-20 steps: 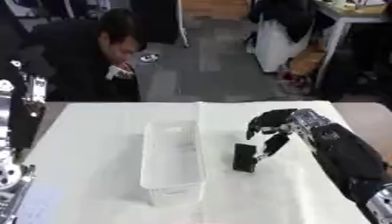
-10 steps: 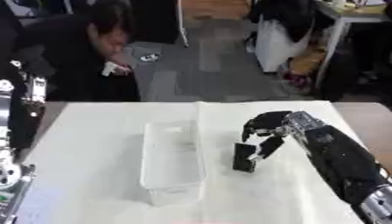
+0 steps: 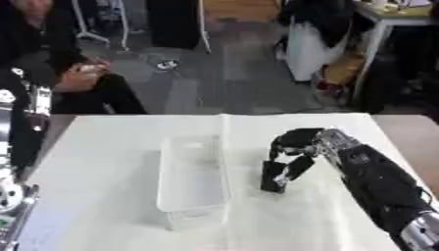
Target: Pick up objects on the table and place them in the box.
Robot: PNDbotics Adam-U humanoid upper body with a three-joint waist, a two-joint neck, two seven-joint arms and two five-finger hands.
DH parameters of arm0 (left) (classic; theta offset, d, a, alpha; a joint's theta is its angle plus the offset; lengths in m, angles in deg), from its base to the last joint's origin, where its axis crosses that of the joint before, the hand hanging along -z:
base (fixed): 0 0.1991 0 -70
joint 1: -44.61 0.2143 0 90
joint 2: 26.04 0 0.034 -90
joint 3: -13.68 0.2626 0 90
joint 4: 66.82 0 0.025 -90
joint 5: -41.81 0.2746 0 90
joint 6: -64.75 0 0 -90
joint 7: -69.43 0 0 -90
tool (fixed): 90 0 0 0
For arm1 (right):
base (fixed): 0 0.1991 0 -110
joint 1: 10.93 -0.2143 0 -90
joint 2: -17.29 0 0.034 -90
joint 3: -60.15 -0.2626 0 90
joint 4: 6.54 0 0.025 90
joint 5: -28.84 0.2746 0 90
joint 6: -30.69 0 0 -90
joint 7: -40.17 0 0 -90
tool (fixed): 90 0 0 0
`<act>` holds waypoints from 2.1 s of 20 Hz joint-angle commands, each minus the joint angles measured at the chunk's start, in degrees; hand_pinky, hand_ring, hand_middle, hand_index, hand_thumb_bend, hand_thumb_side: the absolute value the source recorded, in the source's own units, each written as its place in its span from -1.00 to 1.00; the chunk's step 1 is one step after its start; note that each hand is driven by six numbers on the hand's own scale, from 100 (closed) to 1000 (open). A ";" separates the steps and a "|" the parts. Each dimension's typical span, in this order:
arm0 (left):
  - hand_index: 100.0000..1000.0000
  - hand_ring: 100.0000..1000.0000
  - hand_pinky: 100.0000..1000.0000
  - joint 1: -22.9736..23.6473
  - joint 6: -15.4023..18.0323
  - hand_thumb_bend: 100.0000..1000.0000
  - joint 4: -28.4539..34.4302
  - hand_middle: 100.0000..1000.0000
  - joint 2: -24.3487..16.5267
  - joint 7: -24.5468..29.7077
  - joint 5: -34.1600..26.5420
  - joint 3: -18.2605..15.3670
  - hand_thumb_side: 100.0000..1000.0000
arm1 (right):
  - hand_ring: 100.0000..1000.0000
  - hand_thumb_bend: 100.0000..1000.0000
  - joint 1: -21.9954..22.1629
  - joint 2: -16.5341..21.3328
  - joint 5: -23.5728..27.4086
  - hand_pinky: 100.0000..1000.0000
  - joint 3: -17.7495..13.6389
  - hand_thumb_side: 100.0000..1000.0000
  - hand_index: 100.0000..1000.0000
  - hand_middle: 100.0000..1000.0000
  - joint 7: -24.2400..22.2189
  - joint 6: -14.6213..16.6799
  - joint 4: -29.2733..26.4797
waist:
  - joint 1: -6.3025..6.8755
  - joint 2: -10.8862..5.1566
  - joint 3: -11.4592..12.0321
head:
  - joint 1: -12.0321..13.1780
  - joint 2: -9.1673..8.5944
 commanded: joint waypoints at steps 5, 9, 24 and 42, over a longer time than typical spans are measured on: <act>0.69 0.35 0.04 -0.76 0.08 -0.88 0.67 0.61 -0.85 0.11 -0.06 -0.03 1.00 | 0.41 0.45 -0.07 0.44 -0.62 0.64 -0.73 1.00 0.68 0.35 2.64 -3.97 0.00 | 0.22 -0.56 0.09 | -0.30 -0.54; 0.69 0.35 0.04 -0.79 0.08 -0.88 0.67 0.61 -0.84 0.13 -0.05 -0.04 1.00 | 0.41 0.50 0.13 0.44 -0.76 0.64 -0.72 0.98 0.66 0.33 2.49 -4.01 0.79 | 0.22 -0.58 0.08 | -0.10 -0.49; 0.69 0.35 0.04 -0.76 0.11 -0.88 0.68 0.61 -0.83 0.24 -0.09 -0.04 1.00 | 0.23 0.40 -0.08 0.37 -8.10 0.50 -1.12 0.78 0.31 0.03 9.40 -3.62 2.80 | 0.26 -0.53 0.06 | 0.24 -0.23; 0.69 0.35 0.04 -1.00 0.19 -0.88 0.69 0.61 -0.67 0.46 -0.14 0.00 1.00 | -0.75 0.13 2.23 -1.33 -6.60 -1.00 -3.84 0.57 -0.56 -0.77 31.56 -8.17 3.05 | 0.37 -0.23 0.17 | 0.42 -0.78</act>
